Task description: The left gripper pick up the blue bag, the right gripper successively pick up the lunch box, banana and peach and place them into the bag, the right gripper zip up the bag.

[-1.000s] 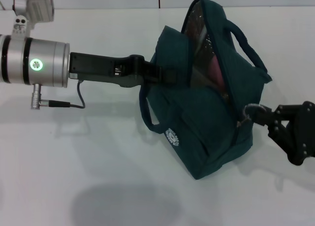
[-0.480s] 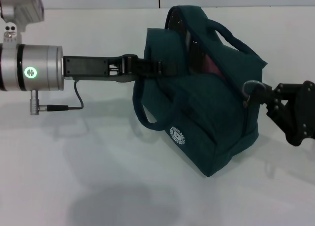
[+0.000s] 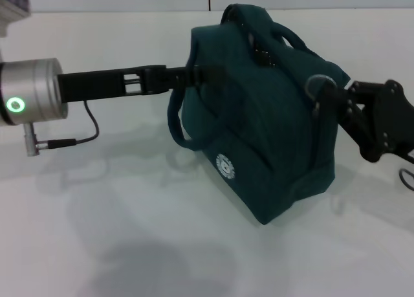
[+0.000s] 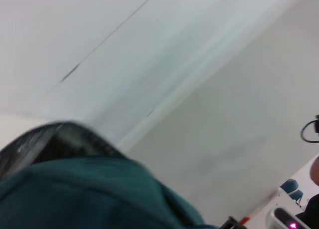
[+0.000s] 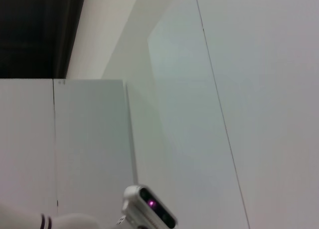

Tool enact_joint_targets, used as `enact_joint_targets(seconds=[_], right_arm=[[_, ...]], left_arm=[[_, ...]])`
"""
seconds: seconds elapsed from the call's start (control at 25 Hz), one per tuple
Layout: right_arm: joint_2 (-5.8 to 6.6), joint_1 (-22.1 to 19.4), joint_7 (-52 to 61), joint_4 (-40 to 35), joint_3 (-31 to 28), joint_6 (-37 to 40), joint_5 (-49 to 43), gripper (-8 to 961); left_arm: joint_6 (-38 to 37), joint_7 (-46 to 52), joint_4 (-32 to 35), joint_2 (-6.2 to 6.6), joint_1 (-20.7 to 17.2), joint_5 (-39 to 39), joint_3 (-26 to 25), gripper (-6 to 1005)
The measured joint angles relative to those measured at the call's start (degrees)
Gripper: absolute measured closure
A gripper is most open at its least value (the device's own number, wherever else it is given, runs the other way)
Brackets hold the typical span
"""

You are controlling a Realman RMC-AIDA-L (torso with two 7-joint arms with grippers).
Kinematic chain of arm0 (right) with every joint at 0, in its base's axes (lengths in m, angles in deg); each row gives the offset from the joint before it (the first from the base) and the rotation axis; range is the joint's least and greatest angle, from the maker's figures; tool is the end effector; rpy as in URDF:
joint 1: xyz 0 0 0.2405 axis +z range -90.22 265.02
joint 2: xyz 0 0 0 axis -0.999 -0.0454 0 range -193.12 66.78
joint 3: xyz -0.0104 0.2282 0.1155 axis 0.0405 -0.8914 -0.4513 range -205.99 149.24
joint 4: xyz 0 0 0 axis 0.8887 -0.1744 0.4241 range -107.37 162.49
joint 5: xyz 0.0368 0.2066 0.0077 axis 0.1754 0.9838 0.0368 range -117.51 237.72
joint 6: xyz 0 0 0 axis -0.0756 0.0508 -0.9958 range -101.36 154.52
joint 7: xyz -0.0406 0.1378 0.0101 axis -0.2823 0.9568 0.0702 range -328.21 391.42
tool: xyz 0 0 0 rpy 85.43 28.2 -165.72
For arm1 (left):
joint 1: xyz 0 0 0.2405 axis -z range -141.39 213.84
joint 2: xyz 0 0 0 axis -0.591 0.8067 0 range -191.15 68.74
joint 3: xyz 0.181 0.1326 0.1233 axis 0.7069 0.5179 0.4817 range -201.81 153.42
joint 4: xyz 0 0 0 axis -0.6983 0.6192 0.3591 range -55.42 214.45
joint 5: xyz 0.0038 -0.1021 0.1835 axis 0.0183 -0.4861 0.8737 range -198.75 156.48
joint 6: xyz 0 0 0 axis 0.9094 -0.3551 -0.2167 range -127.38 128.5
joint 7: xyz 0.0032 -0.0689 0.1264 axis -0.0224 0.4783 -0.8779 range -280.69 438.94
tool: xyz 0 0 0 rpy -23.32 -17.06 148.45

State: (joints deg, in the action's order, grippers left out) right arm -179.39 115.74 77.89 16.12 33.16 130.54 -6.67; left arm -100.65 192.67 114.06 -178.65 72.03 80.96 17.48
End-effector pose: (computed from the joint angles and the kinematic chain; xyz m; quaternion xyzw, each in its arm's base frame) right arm 0.2356 0.2852 -0.0069 -0.8405 0.0793 0.5091 0.1676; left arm -0.2010 0.3368 0.0164 0.8384 0.4033 0.3605 0.0664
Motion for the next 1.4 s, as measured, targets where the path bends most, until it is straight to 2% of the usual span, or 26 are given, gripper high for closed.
enact_joint_targets(seconds=[0.04,0.4,0.64,0.96,1.16,1.4], right_arm=[[0.00,0.64,-0.06,0.54,0.01,0.02,0.48,943],[0.03,5.51,1.13,2.48,0.07,-2.69,3.56,943],[0.03,9.21,2.03,3.19,0.87,-4.26,3.67,943],[0.03,15.10,4.13,3.99,1.99,-8.83,3.77,943],[0.03,17.79,4.03,3.96,3.07,-9.77,3.83,943],[0.03,19.39,3.73,3.53,3.06,-12.27,3.86,943]], left_arm=[[-0.48,-1.27,0.54,-0.05,-0.61,-0.97,0.05,409],[-4.42,-11.25,1.76,-0.37,-5.70,-5.46,0.11,389],[-6.97,-19.59,1.56,-1.60,-10.11,-8.10,0.25,375],[-8.53,-30.26,-4.79,-2.08,-13.25,-9.55,0.00,358],[-6.24,-36.91,-7.44,-2.14,-14.52,-9.71,-0.14,346],[1.21,-47.88,-12.04,-2.38,-14.69,-12.07,-0.17,333]])
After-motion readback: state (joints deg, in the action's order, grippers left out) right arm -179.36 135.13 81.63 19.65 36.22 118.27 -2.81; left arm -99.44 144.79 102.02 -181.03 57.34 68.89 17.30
